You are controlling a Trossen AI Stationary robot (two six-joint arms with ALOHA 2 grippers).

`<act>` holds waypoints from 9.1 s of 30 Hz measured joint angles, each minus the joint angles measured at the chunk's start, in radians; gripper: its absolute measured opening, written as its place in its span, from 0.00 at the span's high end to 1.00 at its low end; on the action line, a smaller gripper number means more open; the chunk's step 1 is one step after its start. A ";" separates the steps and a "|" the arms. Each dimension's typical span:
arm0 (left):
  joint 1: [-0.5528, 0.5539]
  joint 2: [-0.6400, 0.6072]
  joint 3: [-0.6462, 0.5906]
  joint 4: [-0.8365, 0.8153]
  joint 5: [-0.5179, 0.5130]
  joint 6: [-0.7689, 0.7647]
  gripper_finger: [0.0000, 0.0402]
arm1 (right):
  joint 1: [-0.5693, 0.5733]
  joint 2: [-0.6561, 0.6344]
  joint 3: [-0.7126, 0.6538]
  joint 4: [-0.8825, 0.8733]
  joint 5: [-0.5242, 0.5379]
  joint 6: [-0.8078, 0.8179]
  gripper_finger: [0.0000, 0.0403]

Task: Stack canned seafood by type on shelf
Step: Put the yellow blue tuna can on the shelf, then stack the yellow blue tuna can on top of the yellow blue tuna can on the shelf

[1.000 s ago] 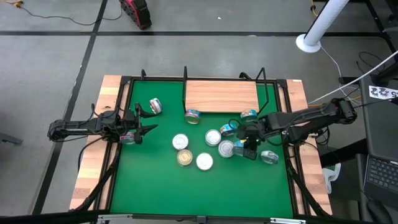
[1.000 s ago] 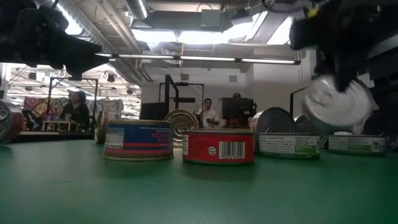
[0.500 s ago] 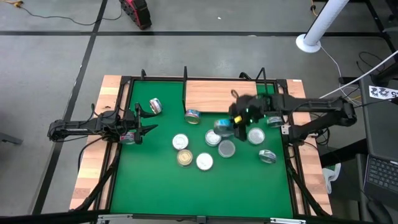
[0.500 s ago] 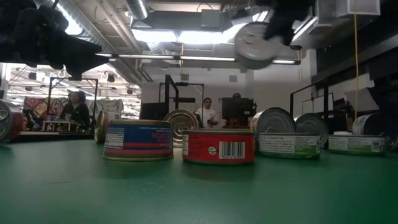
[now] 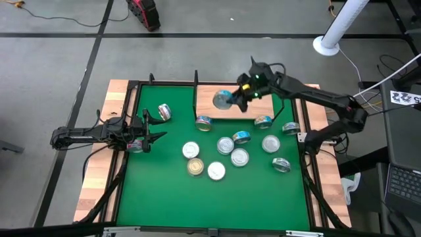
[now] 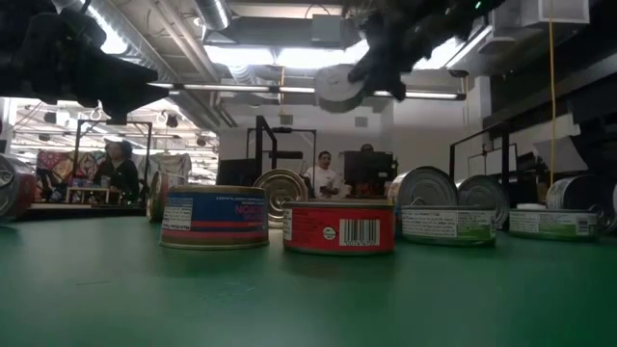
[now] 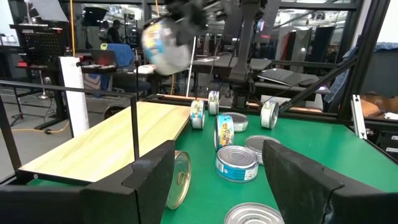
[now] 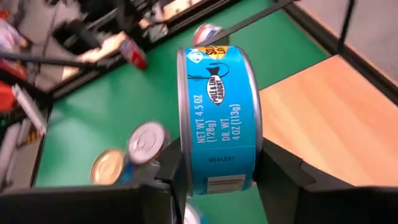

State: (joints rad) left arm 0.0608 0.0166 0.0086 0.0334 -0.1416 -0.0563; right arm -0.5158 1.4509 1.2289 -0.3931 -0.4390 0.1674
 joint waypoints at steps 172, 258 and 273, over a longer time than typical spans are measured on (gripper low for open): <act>0.000 0.000 0.000 -0.001 0.000 0.003 0.40 | 0.358 0.161 -0.112 -0.395 0.385 -0.461 0.36; 0.000 0.000 0.000 0.000 0.000 0.004 0.40 | -0.172 0.518 0.241 0.234 -0.077 0.233 0.66; 0.000 0.000 0.000 0.000 0.000 0.004 0.40 | -0.171 0.518 0.241 0.200 -0.073 0.234 0.66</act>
State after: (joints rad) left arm 0.0608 0.0169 0.0086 0.0330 -0.1417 -0.0525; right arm -0.6868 1.9694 1.4700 -0.1926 -0.5120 0.4011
